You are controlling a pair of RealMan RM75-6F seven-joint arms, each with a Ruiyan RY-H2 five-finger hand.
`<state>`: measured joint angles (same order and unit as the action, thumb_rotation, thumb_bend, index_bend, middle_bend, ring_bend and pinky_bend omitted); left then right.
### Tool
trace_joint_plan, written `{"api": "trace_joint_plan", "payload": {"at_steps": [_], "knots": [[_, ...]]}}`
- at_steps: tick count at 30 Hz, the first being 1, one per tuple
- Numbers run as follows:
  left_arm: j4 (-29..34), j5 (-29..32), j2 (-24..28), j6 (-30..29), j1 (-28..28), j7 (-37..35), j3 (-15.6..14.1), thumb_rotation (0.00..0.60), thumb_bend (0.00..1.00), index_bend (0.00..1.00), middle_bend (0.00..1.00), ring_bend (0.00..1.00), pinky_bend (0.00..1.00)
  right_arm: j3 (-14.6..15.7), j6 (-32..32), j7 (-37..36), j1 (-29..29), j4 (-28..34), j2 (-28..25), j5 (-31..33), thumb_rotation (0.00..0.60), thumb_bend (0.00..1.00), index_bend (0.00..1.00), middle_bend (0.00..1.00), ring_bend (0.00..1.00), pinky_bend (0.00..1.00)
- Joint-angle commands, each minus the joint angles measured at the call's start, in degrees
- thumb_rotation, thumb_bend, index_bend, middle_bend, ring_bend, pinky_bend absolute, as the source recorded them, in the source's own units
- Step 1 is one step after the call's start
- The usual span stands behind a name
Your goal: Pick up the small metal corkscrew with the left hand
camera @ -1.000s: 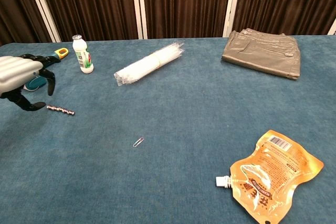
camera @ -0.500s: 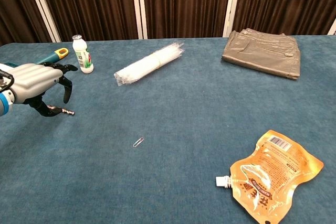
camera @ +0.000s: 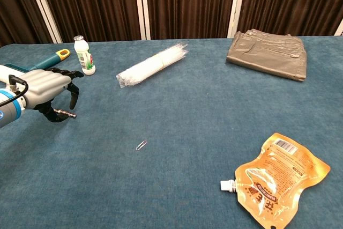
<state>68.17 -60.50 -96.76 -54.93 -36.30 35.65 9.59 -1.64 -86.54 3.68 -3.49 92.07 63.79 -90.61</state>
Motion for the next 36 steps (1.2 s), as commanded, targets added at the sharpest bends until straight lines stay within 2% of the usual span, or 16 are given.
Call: {"api": "trace_joint_plan", "payload": {"at_steps": [1, 19, 28, 36], "knots": [[-0.19, 0.32, -0.25, 0.14, -0.18, 0.06, -0.06, 0.600, 0.37, 0.51, 0.00, 0.00, 0.00, 0.00, 0.01, 0.00, -0.01, -0.02, 0.01, 0.00, 0.600, 0.16, 0.02, 0.00, 0.00, 0.00], [-1.37, 0.98, -1.77, -0.39, -0.75, -0.31, -1.03, 0.600, 0.38, 0.51, 0.00, 0.00, 0.00, 0.03, 0.09, -0.05, -0.01, 0.11, -0.04, 0.07, 0.600, 0.16, 0.02, 0.00, 0.00, 0.00], [-1.84, 1.33, -2.47, -0.53, -0.82, -0.39, -1.47, 0.600, 0.45, 0.53, 0.00, 0.00, 0.00, 0.01, -0.06, -0.16, 0.04, 0.12, -0.06, 0.04, 0.600, 0.16, 0.02, 0.00, 0.00, 0.00], [-0.63, 0.22, -1.72, -1.26, -0.81, -1.65, -1.57, 0.600, 0.45, 0.54, 0.00, 0.00, 0.00, -0.03, -0.06, -0.06, 0.02, 0.09, -0.05, 0.10, 0.600, 0.16, 0.02, 0.00, 0.00, 0.00]]}}
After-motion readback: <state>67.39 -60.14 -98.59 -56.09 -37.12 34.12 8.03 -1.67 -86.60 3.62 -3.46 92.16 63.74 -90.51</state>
